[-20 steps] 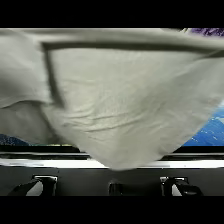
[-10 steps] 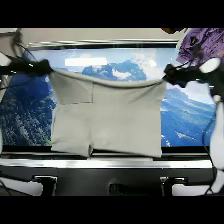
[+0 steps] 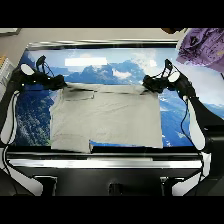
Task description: Fold the clothes and pants, and hang the long-sleeved shirts on hangers.
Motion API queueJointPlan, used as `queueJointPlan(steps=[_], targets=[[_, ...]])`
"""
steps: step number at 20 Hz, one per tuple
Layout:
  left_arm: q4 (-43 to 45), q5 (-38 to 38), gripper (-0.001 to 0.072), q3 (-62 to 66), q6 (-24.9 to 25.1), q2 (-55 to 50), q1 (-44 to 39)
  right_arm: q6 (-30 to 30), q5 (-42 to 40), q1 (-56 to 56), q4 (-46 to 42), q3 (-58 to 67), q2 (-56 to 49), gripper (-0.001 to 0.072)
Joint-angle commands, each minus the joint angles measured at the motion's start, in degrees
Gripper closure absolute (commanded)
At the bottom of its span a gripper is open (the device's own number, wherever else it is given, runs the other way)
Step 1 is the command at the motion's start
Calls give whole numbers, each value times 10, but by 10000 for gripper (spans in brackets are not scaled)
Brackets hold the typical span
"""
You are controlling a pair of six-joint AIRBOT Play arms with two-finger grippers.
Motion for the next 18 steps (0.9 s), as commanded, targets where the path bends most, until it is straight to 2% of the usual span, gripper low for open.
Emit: queueJointPlan(steps=[1, 2, 4, 6, 8, 12, 15, 18], targets=[[-18, -90, 388, 3, 38, 32, 35, -18, 133, -46, -17, 1, 34, 301], [-18, -123, 388, 2, 47, 49, 51, -49, 191, -71, -35, 1, 54, 300], [-59, -139, 387, -24, 42, 96, 92, -103, 287, -121, -80, 0, 90, 299], [-70, -142, 383, -72, 41, 147, 128, -151, 349, -182, -61, -23, 132, 299], [-80, -142, 383, -142, 41, 196, 163, -181, 351, -238, -15, -106, 188, 296], [-81, -121, 383, -283, 31, 265, 209, -212, 341, -268, -21, -341, 275, 291], [-80, -133, 383, -319, 26, 279, 215, -230, 327, -268, -21, -459, 289, 286], [-80, -138, 384, -320, 27, 279, 208, -242, 305, -268, -23, -517, 289, 286]])
